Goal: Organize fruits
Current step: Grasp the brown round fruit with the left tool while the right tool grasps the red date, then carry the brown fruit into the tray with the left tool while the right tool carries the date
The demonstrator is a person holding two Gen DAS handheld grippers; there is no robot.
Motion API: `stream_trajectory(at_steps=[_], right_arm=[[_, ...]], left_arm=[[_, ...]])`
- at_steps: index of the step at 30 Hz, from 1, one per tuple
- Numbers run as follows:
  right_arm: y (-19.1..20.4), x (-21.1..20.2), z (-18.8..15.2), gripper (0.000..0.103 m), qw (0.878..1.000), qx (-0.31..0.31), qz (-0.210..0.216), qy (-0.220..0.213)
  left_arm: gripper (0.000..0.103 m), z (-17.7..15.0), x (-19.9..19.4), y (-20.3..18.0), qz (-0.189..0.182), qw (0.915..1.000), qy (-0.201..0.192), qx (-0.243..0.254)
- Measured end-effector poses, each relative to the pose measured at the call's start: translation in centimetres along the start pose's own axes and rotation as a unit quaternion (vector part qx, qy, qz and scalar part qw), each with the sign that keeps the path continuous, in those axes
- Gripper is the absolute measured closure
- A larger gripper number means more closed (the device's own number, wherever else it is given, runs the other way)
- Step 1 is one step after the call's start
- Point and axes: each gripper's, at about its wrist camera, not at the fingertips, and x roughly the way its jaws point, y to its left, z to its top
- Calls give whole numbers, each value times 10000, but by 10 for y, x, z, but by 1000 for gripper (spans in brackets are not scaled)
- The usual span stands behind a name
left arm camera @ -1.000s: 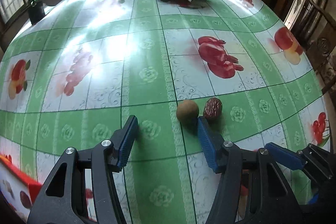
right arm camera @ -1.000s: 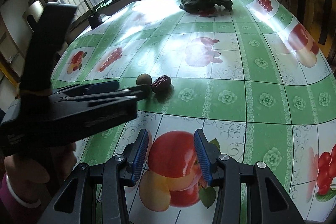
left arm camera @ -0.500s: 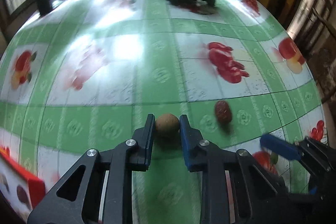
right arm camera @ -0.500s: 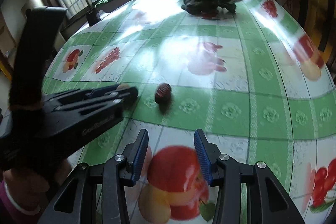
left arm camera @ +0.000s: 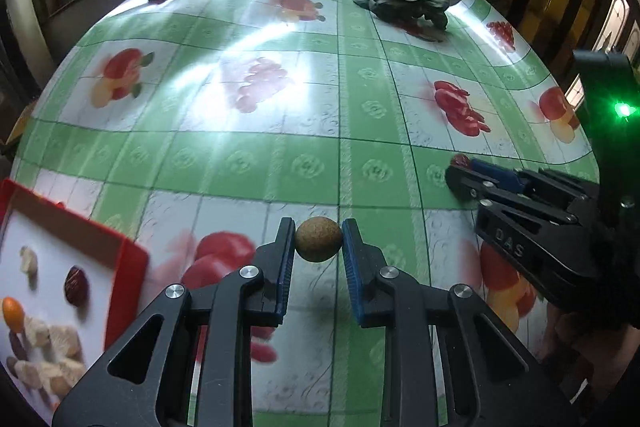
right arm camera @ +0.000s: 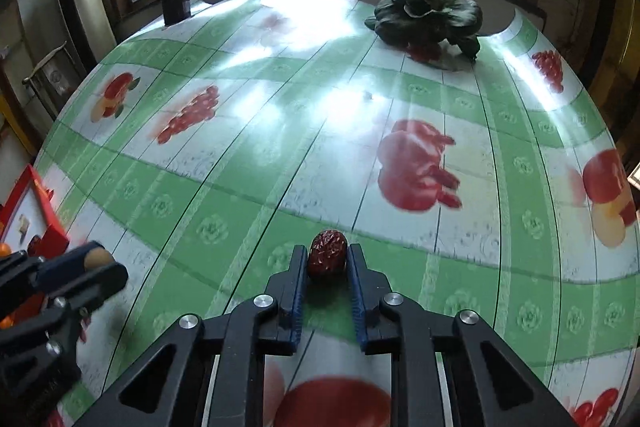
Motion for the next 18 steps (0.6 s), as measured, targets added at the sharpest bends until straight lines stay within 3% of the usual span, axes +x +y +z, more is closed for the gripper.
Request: stream_trajectory(at_steps=[9,18], right_arm=[[24,-50,-44,84,9987,193,431,-195],[76,-88,-73,84,9953,123,877,-394]], left_arm=[[80,-28,-29,17,82,9999,-113,-24],[80,-57,-65,44,379,9986,-360,-122]])
